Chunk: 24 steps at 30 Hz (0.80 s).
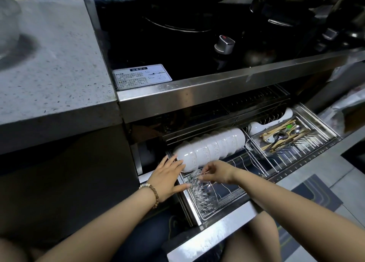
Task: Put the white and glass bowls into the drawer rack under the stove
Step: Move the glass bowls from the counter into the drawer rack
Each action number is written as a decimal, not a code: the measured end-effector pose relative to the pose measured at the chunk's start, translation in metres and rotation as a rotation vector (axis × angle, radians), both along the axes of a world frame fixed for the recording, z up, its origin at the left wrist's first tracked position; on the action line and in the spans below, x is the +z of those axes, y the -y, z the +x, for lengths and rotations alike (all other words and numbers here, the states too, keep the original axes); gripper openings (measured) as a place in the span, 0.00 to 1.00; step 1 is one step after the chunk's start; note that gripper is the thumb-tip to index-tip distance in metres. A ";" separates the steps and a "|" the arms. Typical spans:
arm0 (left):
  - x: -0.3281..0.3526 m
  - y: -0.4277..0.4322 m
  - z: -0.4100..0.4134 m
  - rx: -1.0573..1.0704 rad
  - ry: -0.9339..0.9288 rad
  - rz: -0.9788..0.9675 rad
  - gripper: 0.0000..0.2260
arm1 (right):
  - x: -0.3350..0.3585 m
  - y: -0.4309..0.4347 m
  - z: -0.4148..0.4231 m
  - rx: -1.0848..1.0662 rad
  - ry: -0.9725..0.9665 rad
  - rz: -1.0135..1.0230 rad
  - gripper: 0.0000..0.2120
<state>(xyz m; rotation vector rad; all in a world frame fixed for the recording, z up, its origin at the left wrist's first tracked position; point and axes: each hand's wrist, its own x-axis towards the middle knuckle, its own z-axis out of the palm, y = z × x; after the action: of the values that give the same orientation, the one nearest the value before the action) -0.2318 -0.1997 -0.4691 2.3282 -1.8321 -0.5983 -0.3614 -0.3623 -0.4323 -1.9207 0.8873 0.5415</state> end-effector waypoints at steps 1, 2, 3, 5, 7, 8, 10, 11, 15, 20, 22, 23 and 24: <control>0.004 0.000 0.000 0.004 -0.016 0.006 0.33 | 0.004 0.000 -0.001 0.012 0.019 -0.040 0.14; 0.009 0.001 0.000 0.010 -0.035 0.010 0.32 | 0.011 0.000 -0.003 0.003 0.046 -0.055 0.18; 0.015 0.001 -0.001 0.021 -0.054 0.008 0.31 | 0.019 0.000 -0.006 -0.018 0.085 -0.051 0.19; 0.027 0.001 -0.001 0.066 -0.111 -0.017 0.30 | 0.038 0.000 -0.014 -0.088 0.184 -0.023 0.19; 0.043 0.001 -0.002 0.133 -0.201 -0.066 0.28 | 0.062 -0.003 -0.025 -0.182 0.292 0.003 0.18; 0.052 0.001 -0.003 0.156 -0.237 -0.103 0.27 | 0.075 -0.005 -0.031 -0.224 0.346 0.010 0.18; 0.075 0.001 -0.005 0.167 -0.275 -0.178 0.23 | 0.103 -0.009 -0.043 -0.266 0.441 -0.022 0.17; 0.088 0.002 -0.007 0.155 -0.291 -0.210 0.21 | 0.117 -0.012 -0.048 -0.271 0.480 -0.052 0.17; 0.152 0.000 -0.011 0.047 -0.303 -0.329 0.18 | 0.175 -0.024 -0.062 -0.270 0.646 -0.126 0.19; 0.240 -0.019 -0.009 -0.014 -0.186 -0.545 0.19 | 0.244 -0.041 -0.053 -0.175 0.816 -0.261 0.23; 0.273 -0.034 0.000 -0.015 -0.164 -0.620 0.19 | 0.268 -0.050 -0.042 -0.126 0.861 -0.304 0.24; 0.288 -0.042 0.006 -0.013 -0.141 -0.649 0.20 | 0.279 -0.055 -0.034 -0.094 0.879 -0.313 0.25; 0.302 -0.050 0.013 -0.007 -0.106 -0.673 0.21 | 0.288 -0.059 -0.025 -0.061 0.896 -0.319 0.27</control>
<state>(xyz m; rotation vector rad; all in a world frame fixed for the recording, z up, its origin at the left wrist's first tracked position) -0.2192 -0.1493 -0.1670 1.8024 -1.6525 -0.0694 -0.3866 -0.3031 -0.1438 -2.0965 0.4413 -0.5183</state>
